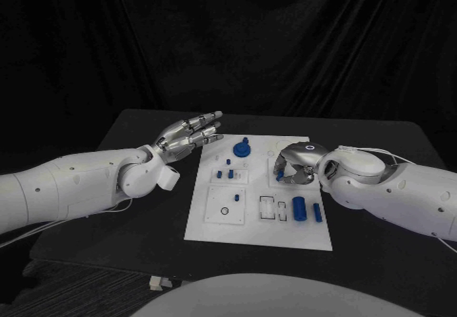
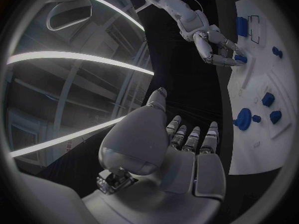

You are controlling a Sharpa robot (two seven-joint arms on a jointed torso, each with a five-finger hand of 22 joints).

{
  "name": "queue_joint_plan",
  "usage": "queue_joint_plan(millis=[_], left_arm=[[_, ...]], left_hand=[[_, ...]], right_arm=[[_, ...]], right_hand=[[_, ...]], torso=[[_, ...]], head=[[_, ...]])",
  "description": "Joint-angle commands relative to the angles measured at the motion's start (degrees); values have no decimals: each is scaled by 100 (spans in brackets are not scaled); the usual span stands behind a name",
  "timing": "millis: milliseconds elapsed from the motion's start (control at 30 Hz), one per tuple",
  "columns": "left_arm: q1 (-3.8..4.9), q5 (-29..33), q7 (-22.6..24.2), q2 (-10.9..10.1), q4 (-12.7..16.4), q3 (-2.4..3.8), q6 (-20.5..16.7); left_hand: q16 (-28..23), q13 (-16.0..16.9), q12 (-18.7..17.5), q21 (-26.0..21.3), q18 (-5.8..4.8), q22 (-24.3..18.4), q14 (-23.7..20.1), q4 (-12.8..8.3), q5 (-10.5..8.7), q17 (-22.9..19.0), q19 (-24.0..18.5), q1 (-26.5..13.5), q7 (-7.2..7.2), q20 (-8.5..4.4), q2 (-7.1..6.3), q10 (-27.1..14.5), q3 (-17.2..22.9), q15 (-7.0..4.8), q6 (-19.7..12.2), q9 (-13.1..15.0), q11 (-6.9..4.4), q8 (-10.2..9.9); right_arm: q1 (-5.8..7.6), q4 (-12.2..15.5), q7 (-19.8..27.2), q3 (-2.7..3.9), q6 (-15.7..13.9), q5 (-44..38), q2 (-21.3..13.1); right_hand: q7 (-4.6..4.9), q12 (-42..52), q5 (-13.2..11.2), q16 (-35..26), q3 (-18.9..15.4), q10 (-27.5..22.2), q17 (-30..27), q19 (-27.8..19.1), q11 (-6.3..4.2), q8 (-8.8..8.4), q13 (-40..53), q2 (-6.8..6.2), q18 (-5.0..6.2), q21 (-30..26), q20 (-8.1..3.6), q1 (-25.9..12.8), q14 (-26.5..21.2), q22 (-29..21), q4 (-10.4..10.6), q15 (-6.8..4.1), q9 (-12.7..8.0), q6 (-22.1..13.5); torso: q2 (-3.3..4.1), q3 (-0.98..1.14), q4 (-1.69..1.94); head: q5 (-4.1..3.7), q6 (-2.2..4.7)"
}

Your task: Assemble the parts on the task board

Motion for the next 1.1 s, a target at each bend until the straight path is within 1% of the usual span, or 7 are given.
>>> queue_joint_plan(millis=[33,133,367,467,567,800,1100], left_arm=[[-9,37,45,15,7,6,91],[-11,37,44,16,6,6,92],[-15,37,27,8,7,6,92],[-17,37,20,1,11,6,88],[-19,37,9,-6,13,6,83],[-23,37,0,2,-6,6,74],[-36,37,52,30,-28,6,23]], left_hand=[[28,5,26,-7,45,1,4,-34,33,7,38,68,8,8,1,-5,-11,51,26,7,28,35],[29,5,27,-6,45,3,4,-46,44,7,41,74,10,9,6,-2,-7,55,27,8,29,36],[30,5,28,-6,44,1,6,-69,59,7,44,87,14,9,20,-2,5,61,28,8,33,37],[31,6,29,-6,44,1,7,-78,64,8,44,92,16,9,28,0,11,63,36,9,36,39],[31,6,29,-6,44,1,7,-78,64,8,44,92,16,9,28,0,11,63,36,9,36,39],[29,8,33,-7,42,-7,5,-95,67,7,43,97,29,10,42,8,20,63,67,13,49,47],[-1,6,36,-99,40,-300,-38,-158,42,-10,-137,5,52,-71,70,4,-10,-39,61,10,75,58]], right_arm=[[-16,15,95,4,-207,-12,-15],[-17,50,124,4,-320,-12,-42],[11,201,214,5,-860,-12,-171],[89,319,232,5,-1139,-12,-238],[227,520,174,5,-1218,-12,-325],[540,1127,29,5,-711,-85,-431],[511,1511,-66,5,188,-338,-94]], right_hand=[[23,-28,-28,24,74,143,26,11,-41,52,-4,-1,52,40,-43,54,2,732,-23,-70,43,104],[22,-52,-106,27,229,444,35,17,-133,209,4,45,48,83,-107,146,11,741,-129,-141,175,379],[28,-93,-150,36,354,696,58,31,-183,291,5,75,34,156,-159,240,25,757,-258,-187,277,499],[18,-165,-474,45,493,805,80,38,-202,307,0,90,26,199,-182,282,37,766,-326,-204,333,521],[15,-187,-502,47,533,841,85,42,-208,311,1,77,23,218,-186,271,40,770,-336,-208,350,529],[26,-276,-531,20,627,835,52,27,-191,287,-7,41,26,186,-185,258,28,762,-366,-199,375,495],[38,-374,-599,33,711,827,75,-2,-174,240,-7,-10,48,61,-177,220,38,730,-393,-186,393,437]], torso=[[3,-1,2],[-2,-1,1],[-3,0,-5],[-5,0,-3],[-7,0,-4],[-8,0,-4],[-6,0,-3]], head=[[-6,-1],[6,-1],[59,-1],[80,-1],[92,-1],[74,-1],[8,-1]])
